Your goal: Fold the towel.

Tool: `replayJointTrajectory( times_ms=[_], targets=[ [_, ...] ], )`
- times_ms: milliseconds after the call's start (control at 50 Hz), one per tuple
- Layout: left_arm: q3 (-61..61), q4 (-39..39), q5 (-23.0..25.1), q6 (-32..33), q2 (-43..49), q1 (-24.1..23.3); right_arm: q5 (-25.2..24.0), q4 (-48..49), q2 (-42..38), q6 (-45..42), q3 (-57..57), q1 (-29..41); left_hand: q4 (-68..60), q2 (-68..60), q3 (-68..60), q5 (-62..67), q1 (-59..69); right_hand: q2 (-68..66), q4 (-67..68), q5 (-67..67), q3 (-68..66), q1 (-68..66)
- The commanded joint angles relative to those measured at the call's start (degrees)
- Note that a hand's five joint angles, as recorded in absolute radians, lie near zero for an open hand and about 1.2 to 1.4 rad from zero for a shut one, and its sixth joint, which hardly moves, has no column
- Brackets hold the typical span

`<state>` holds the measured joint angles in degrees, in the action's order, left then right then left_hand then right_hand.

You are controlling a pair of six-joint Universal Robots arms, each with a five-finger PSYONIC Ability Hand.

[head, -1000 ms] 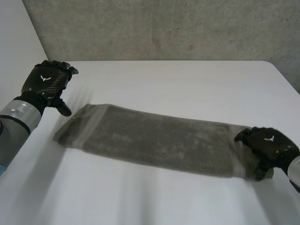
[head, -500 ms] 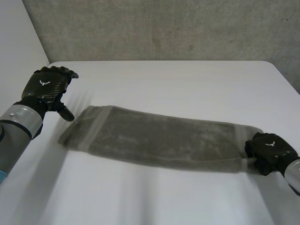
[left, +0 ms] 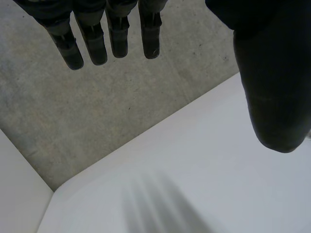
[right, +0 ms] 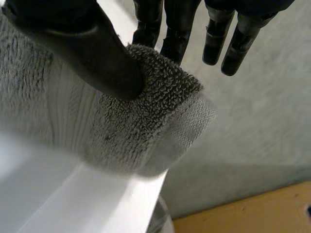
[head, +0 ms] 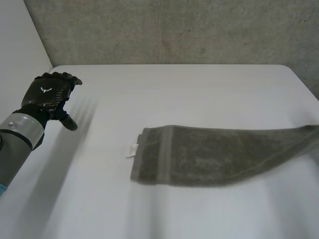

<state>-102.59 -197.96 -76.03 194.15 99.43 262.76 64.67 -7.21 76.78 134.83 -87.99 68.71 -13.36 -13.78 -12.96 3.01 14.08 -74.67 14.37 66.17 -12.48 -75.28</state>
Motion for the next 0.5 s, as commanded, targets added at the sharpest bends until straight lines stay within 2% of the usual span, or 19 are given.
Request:
replayJointTrajectory(
  times_ms=[20, 40, 80, 100, 120, 140, 180, 200, 240, 300, 340, 420, 440, 460, 480, 500],
  targets=[
    [0.0, -0.1, -0.1, 0.0, -0.1, -0.5, 1.6, -2.6, -0.1, 8.6, 14.2, 17.0, 3.4, 3.7, 3.0, -3.0, -4.0, -5.3, -4.4, 3.8, 2.5, -4.7],
    [0.0, -0.1, -0.1, 0.0, -0.1, -0.5, 1.6, -2.6, -0.1, 8.6, 14.2, 17.0, 3.4, 3.7, 3.0, -3.0, -4.0, -5.3, -4.4, 3.8, 2.5, -4.7],
    [0.0, -0.1, -0.8, 0.0, -0.4, -0.6, 4.5, -2.5, -1.2, 8.9, 17.4, 26.8, 3.4, 3.7, 3.0, -3.0, -4.0, -5.3, -4.4, 3.8, 2.5, -4.7],
    [0.0, -0.1, -0.8, 0.0, -0.4, -0.6, 4.5, -2.5, -1.2, 8.9, 17.4, 26.8, 3.4, 3.7, 3.0, -3.0, -4.0, -5.3, -4.4, 3.8, 2.5, -4.7],
    [0.0, -0.1, -1.3, 0.0, -0.5, -0.6, 6.9, -2.2, -2.8, 8.6, 18.8, 32.7, 3.4, 3.7, 3.0, -3.0, -4.0, -5.3, -4.4, 3.8, 2.5, -4.7],
    [0.0, -0.1, -1.8, 0.0, -0.6, -0.6, 6.9, -2.2, -2.9, 8.6, 18.8, 32.7, 3.4, 3.7, 3.0, -3.0, -4.0, -5.3, -4.4, 3.8, 2.5, -4.7],
    [0.0, -0.1, -2.1, 0.0, -0.6, -0.7, 11.3, -2.1, -6.8, 8.3, 21.6, 44.4, 3.4, 3.7, 3.0, -3.0, -4.0, -5.3, -4.4, 3.8, 2.5, -4.7],
    [0.0, -0.1, -2.1, 0.0, -0.6, -0.7, 11.4, -2.1, -6.8, 8.3, 21.6, 44.5, 3.4, 3.7, 3.0, -3.0, -4.0, -5.3, -4.4, 3.8, 2.5, -4.7],
    [0.0, -0.1, -2.4, 0.0, -0.6, -1.3, 13.8, -1.7, -11.1, 7.3, 22.9, 54.1, 3.4, 3.7, 3.0, -3.0, -4.0, -5.3, -4.4, 3.8, 2.5, -4.7],
    [-0.1, 0.0, -2.4, 0.0, -0.6, -1.8, 14.3, -1.2, -13.6, 6.9, 22.9, 58.1, 3.4, 3.7, 3.0, -3.0, -4.0, -5.3, -4.4, 3.8, 2.5, -4.7],
    [-0.2, 0.0, -2.4, 0.0, -0.6, -1.9, 14.6, 0.0, -18.5, 6.7, 22.1, 64.2, 3.4, 3.7, 3.0, -3.0, -4.0, -5.3, -4.4, 3.8, 2.5, -4.7],
    [-0.2, 0.0, -2.5, 0.0, -0.6, -2.3, 15.2, 1.1, -23.5, 6.6, 21.4, 68.1, 3.4, 3.7, 3.0, -3.0, -4.0, -5.3, -4.4, 3.8, 2.5, -4.7],
    [-0.2, 0.0, -2.5, 0.0, -0.6, -2.7, 15.7, 1.4, -25.8, 6.4, 21.3, 69.2, 3.4, 3.7, 3.0, -3.0, -4.0, 2.1, -4.4, -3.6, 2.5, 2.7],
    [-0.2, -0.1, -2.5, 0.0, -0.5, -3.0, 16.9, 1.4, -27.3, 6.2, 21.1, 69.9, 3.4, 3.7, 3.0, -3.0, -4.0, 46.8, -4.4, -48.3, 2.5, 47.4],
    [-0.2, -0.1, -2.5, 0.0, -0.5, -3.0, 16.9, 1.4, -27.3, 6.2, 21.1, 69.9, 3.4, 3.7, 3.0, -3.0, -4.0, 47.3, -4.4, -48.8, 2.5, 47.9],
    [-0.2, -0.1, -2.5, 0.0, -0.3, -3.3, 18.6, 1.4, -28.3, 5.9, 20.8, 70.2, 3.4, 3.7, 3.0, -3.0, -4.0, 64.7, -4.4, -66.2, 2.5, 65.3]
  ],
)
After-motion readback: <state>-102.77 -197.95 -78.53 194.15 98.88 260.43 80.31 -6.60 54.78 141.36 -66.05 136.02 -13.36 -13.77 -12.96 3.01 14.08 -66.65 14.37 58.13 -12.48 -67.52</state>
